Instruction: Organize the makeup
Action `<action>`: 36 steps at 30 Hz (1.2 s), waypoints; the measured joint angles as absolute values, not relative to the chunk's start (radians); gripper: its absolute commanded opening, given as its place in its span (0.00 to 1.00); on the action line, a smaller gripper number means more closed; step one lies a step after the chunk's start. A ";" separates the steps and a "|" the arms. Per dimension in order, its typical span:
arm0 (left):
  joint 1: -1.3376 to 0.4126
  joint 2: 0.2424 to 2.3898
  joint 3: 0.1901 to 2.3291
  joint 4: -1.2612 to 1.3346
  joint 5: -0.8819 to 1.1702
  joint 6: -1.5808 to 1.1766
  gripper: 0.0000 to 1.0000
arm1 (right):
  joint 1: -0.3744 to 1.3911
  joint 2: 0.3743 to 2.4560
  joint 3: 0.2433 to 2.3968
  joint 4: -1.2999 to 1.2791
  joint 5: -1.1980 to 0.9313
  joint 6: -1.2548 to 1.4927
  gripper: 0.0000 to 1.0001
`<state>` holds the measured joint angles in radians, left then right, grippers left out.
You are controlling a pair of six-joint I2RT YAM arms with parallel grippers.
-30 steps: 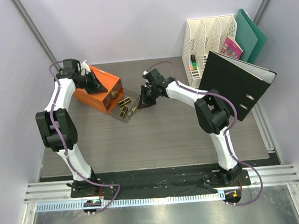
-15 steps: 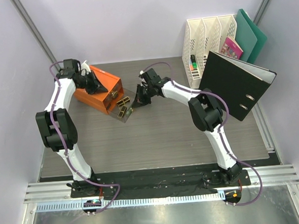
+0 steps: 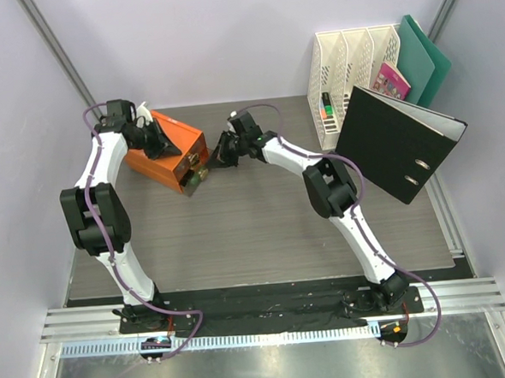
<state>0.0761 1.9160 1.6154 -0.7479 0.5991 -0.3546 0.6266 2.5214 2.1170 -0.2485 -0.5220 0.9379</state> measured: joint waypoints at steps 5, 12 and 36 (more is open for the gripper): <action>0.076 1.916 1.615 -0.748 0.599 -0.355 0.00 | 0.640 2.625 2.227 -0.197 -0.499 1.037 0.08; 0.077 1.916 1.621 -0.750 0.596 -0.354 0.00 | 0.647 2.705 2.290 -0.202 -0.487 1.107 0.08; 0.054 1.583 1.668 -0.829 0.270 -0.404 0.95 | 0.644 1.976 1.697 -0.385 -0.191 0.679 0.63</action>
